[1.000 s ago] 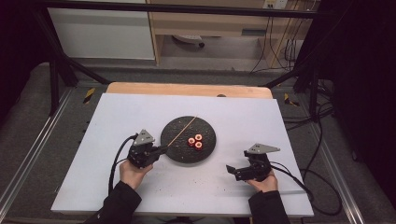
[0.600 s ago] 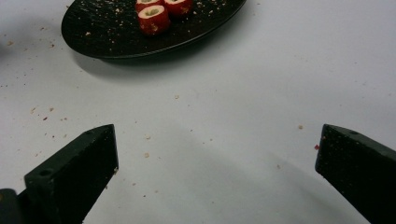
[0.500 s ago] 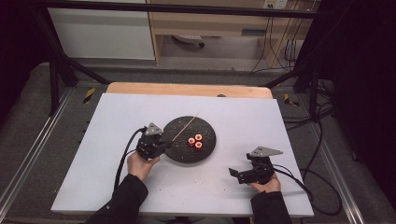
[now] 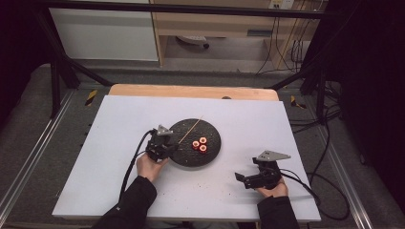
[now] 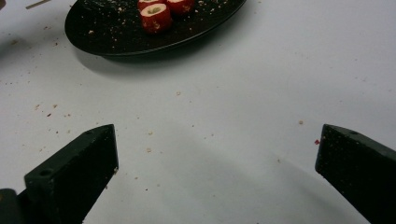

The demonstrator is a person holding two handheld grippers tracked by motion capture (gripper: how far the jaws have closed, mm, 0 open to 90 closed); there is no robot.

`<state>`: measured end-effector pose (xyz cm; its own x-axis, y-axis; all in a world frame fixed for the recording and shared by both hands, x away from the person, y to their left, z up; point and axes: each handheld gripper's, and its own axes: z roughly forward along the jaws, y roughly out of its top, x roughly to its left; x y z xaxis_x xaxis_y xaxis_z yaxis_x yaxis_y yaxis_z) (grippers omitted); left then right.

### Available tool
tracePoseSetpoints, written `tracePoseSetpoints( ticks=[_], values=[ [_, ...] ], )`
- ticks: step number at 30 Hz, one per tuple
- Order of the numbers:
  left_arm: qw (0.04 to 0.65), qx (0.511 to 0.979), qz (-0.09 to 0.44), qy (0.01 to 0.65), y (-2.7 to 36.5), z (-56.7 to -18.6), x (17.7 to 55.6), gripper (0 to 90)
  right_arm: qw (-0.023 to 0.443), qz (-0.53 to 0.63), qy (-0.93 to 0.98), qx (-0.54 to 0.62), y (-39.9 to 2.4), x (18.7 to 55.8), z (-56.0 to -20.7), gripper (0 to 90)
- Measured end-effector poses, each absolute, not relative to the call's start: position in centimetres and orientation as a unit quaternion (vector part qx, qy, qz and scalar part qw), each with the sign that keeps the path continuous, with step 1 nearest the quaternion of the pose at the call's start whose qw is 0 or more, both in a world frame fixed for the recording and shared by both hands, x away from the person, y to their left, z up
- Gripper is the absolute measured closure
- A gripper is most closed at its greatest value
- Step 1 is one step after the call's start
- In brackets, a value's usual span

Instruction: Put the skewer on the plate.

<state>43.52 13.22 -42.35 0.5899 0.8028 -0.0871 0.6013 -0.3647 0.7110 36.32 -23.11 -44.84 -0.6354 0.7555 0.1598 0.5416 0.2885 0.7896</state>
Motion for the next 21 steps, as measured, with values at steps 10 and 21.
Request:
tracePoseSetpoints(
  ticks=[10, 21],
  values=[
    [0.342, 0.821, 0.146, 0.434, 12.2, -43.1, 43.8, 88.0, 0.124, 0.435, 0.793, 0.407, -23.2, 36.3, -44.8, 0.3],
    [0.337, 0.823, 0.15, 0.431, 11.9, -43.3, 43.7, 87.5, 0.125, 0.435, 0.793, 0.409, -23.2, 36.4, -44.9, 0.3]
  ],
)
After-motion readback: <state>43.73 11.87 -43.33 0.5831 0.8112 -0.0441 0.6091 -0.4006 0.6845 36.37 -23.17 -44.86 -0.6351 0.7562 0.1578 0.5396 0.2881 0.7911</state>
